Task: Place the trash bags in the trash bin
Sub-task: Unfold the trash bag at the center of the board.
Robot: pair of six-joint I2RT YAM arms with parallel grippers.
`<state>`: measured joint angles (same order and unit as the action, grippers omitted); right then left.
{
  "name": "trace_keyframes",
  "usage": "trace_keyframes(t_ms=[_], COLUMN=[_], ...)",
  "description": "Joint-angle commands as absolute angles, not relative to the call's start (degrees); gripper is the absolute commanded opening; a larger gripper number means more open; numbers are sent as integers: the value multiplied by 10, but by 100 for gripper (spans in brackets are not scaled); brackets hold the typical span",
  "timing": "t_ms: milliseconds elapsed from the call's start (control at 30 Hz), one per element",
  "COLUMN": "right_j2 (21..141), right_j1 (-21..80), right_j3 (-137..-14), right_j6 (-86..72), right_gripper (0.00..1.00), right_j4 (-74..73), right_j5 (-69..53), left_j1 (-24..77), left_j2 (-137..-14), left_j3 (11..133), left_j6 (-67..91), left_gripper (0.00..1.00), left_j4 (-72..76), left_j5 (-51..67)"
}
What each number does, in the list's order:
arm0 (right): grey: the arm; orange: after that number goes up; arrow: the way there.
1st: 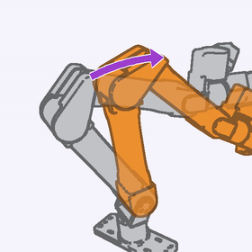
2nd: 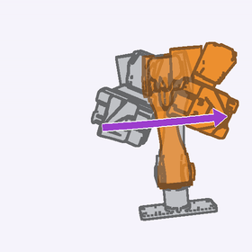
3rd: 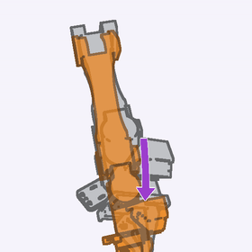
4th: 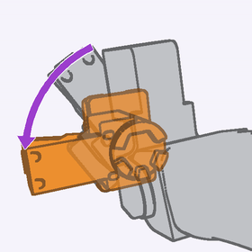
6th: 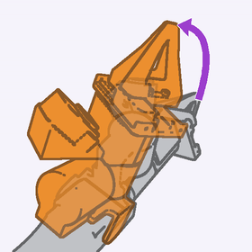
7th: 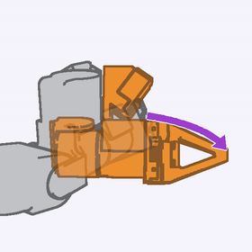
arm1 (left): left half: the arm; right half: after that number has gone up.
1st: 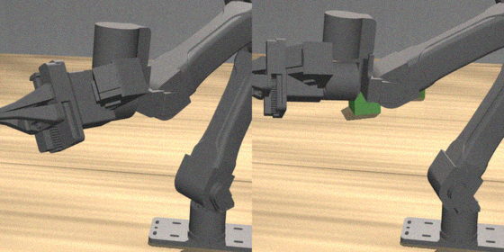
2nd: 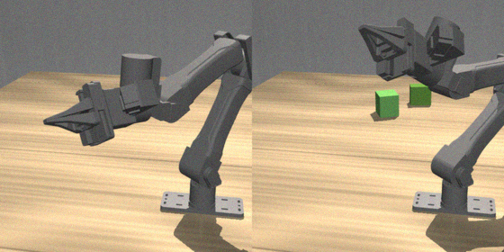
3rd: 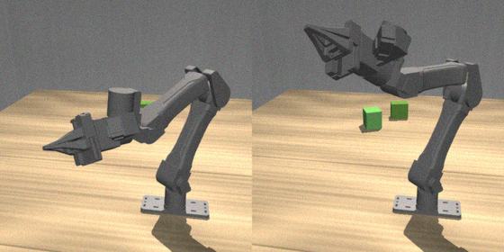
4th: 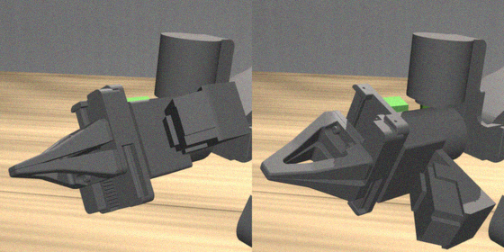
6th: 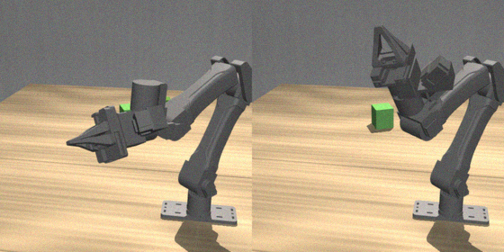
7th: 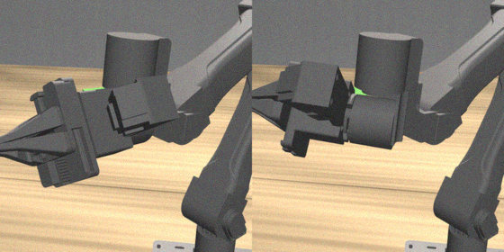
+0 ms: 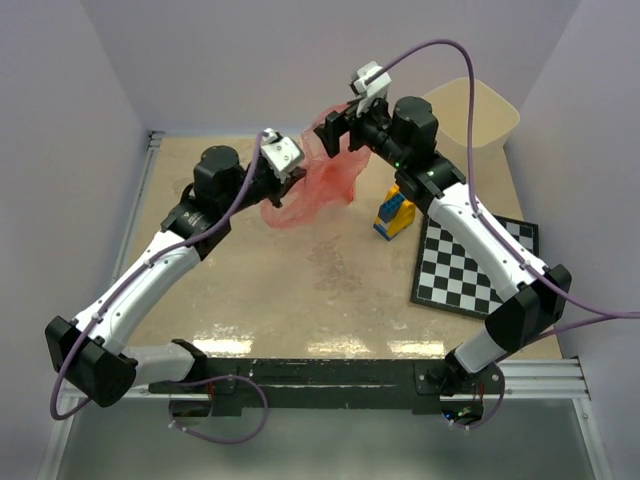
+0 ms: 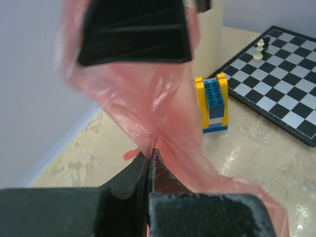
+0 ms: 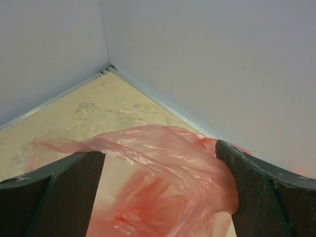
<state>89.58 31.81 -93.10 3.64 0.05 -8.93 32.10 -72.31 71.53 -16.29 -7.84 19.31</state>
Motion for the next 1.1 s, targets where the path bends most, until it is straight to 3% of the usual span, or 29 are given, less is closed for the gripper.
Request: trace_keyframes(t_ms=[0, 200, 400, 667, 900, 1067], right_j2=[866, 778, 680, 733, 768, 783], right_j1=[300, 301, 308, 362, 381, 384], right_j3=[-981, -921, -829, -832, -850, -838], right_j6=[11, 60, 212, 315, 385, 392], right_gripper=[99, 99, 90, 84, 71, 70], right_j4=[-26, -55, -93, -164, -181, -171], right_j5=[-62, -111, -248, -314, -296, -270], left_j1=[287, 271, 261, 258, 225, 189], left_j2=[-695, -689, -693, -688, -690, -690], left_j3=[670, 643, 642, 643, 671, 681], left_j6=[-18, 32, 40, 50, 92, 123], left_gripper=[0, 0, 0, 0, 0, 0], left_j4=[-36, -9, 19, 16, 3, 17], left_j5=[184, 178, 186, 192, 162, 179])
